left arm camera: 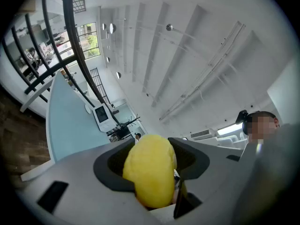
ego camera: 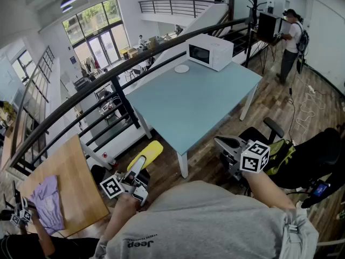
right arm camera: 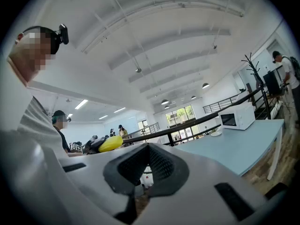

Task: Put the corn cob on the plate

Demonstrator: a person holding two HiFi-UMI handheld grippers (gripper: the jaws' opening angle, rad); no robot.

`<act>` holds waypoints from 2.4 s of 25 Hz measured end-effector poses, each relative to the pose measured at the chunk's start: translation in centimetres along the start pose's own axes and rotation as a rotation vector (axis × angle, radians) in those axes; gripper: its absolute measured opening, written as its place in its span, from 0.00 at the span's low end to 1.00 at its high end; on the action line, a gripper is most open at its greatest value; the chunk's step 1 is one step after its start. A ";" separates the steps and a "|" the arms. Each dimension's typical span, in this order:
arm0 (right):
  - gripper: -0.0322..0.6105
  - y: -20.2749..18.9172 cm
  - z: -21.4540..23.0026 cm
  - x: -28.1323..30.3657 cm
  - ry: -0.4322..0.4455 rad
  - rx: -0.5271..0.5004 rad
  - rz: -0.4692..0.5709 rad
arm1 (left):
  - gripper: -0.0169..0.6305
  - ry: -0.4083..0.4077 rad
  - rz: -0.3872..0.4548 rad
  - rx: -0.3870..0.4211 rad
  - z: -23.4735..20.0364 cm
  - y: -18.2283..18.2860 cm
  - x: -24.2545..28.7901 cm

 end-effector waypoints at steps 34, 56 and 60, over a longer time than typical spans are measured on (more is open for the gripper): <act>0.08 -1.7 8.3 -9.6 0.027 0.029 -0.020 | 0.39 0.044 -0.043 -0.008 0.2 -10.7 10.8; 0.08 0.1 13.7 6.9 -0.101 0.021 -0.073 | 0.39 -0.036 -0.120 -0.101 -10.7 7.6 15.3; 0.08 1.6 14.6 12.4 -0.131 0.019 -0.071 | 0.39 -0.052 -0.146 -0.095 -12.2 13.9 16.1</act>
Point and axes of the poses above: the fingertips, and each gripper's own axes: x forward along the fingers, z to its right, y out of its top, the point moved 6 cm from there along -x, backward along the fingers, and after that the axes turned 12 degrees about -x, right-handed, at the moved point
